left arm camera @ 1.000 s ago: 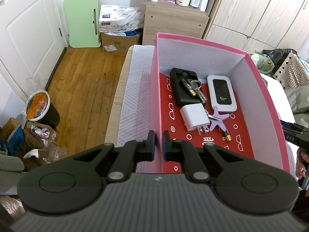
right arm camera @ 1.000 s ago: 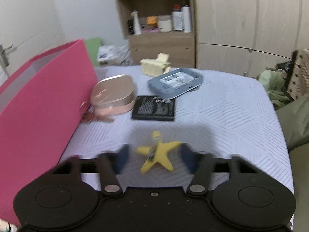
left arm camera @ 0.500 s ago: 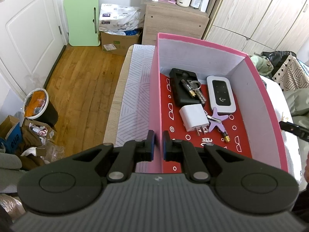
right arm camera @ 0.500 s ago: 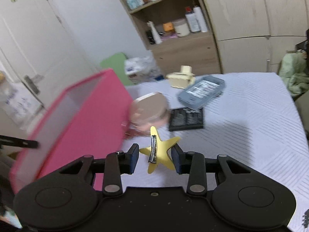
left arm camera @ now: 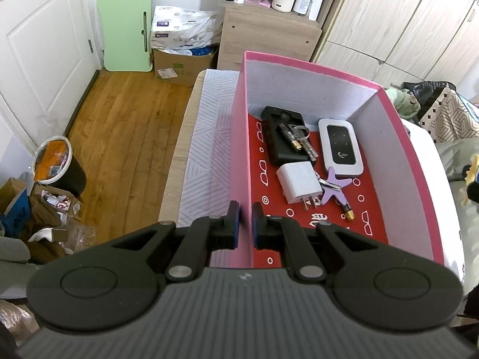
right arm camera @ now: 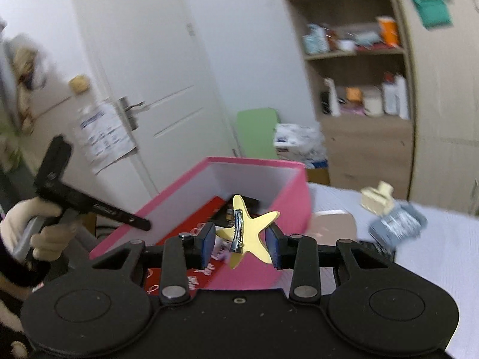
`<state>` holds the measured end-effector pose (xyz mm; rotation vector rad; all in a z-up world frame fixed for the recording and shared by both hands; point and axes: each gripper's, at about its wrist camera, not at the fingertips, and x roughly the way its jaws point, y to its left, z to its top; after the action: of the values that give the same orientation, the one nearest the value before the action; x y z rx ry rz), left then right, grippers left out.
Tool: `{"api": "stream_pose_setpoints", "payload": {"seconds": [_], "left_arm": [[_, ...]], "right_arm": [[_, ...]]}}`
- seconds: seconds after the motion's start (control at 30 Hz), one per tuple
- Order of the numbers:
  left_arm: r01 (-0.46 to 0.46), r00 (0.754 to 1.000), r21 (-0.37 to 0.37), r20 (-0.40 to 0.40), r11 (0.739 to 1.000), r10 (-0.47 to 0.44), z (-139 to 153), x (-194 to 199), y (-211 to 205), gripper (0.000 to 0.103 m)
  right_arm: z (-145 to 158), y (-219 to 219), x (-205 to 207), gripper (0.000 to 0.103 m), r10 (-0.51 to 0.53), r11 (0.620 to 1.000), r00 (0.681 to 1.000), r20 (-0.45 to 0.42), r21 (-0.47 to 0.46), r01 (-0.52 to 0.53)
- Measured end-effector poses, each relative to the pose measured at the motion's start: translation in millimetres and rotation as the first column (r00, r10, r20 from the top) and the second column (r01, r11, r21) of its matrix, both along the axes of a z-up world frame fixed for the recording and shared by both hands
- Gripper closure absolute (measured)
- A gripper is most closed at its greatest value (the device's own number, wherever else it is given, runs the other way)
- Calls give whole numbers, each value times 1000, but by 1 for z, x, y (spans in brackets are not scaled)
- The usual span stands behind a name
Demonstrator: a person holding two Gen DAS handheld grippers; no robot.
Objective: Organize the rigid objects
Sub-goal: 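Carry the yellow star clip into the box and release it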
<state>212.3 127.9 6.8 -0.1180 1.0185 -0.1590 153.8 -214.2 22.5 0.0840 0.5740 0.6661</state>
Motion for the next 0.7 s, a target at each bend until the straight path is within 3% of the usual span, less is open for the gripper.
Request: {"api": "stream_pose_setpoints", "payload": {"seconds": [0.17,0.33,0.43,0.57,0.7], "left_arm": [[2,1000,-10,2,1000,-2,-1,-1,2,96],[5,1000,-12,4,1000,-5,-2,-3,4,95],[7,1000,-13,7,1000,-7,-2,-3,5,95],[4,1000,-21,12,1000,-4,-4,-4,7,95],[7,1000,-20,8,1000,-7,-3,-4,7,95]], "right_arm": [[9,20,-7,61,67,996,996,53,-62,-64],[10,41,-2,61,162,982,985,53,-104,-156],[0,66,15,61,245,962,969,-11,-122,-245],[-28,117,31,61,273,914,961,-51,-300,-275],[-40,144,45,61,358,866,925,-125,-327,-379]]}}
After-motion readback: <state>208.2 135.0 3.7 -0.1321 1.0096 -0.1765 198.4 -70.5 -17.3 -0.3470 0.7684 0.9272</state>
